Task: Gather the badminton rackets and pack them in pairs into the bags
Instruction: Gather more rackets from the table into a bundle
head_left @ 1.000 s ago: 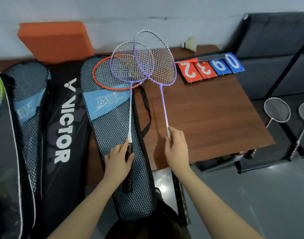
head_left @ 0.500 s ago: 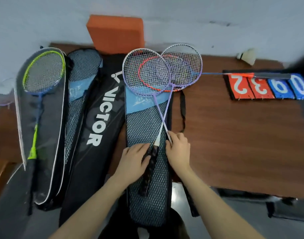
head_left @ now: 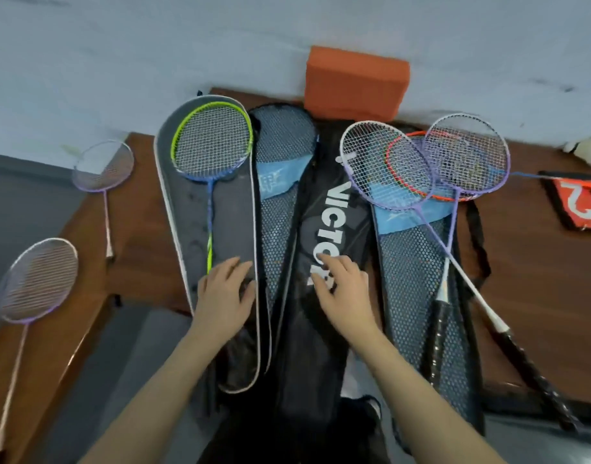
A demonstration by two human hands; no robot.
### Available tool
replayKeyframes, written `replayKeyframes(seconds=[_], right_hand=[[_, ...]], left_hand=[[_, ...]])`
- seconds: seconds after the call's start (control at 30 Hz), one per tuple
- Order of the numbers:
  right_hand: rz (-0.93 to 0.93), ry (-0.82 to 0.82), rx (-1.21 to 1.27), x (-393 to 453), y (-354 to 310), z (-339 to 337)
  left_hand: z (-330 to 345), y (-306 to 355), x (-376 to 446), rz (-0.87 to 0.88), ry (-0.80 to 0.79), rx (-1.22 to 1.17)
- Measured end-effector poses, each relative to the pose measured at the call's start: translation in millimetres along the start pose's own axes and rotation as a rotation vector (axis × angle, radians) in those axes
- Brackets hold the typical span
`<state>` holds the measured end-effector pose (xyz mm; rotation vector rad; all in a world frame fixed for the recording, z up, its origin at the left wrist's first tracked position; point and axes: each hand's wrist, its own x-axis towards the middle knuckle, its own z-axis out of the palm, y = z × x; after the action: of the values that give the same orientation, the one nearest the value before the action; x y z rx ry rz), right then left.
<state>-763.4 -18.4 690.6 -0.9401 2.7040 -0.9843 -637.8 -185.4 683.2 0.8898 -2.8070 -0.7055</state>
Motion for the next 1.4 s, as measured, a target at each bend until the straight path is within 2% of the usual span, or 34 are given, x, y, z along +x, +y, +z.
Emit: replayKeyframes(seconds=[0.13,0.27,0.37,0.47,0.57,0.67,0.77,0.9,1.1,1.27,1.4], right_hand=[[-0.028,-0.146,-0.008,2,-68,61],[0.007,-0.225,-0.065,-1,-114,106],[0.008,-0.219,-0.189,-7,-133,128],[0.032,-0.25,-0.299,-14,-138,144],[0.056,-0.192,-0.258,-16,-139,152],[0.112,-0.105,-0.087,-14,-137,142],[0.148,-0.068,0.076,-13,-127,118],[0.072,0.011,0.017,-15,-117,92],[0.052,0.168,0.023,-23,-99,39],[-0.012,0.255,0.047,-42,-48,-35],[0.012,0.216,0.122,-62,-4,-73]], left_hand=[[-27,-73,12,-0.077,-0.042,-0.007],[-38,-112,32,0.004,-0.176,-0.034],[-37,-121,47,0.103,-0.198,-0.034],[-33,-122,52,0.129,-0.196,-0.055],[-29,-128,52,0.13,-0.183,-0.11],[-30,-126,55,0.136,-0.123,-0.233],[-29,-110,59,0.138,-0.117,-0.358],[-22,-76,53,0.127,-0.044,-0.606],[-36,5,50,0.009,0.048,-0.947],[-29,97,32,0.044,0.015,-1.038],[-5,158,14,-0.053,0.029,-1.108]])
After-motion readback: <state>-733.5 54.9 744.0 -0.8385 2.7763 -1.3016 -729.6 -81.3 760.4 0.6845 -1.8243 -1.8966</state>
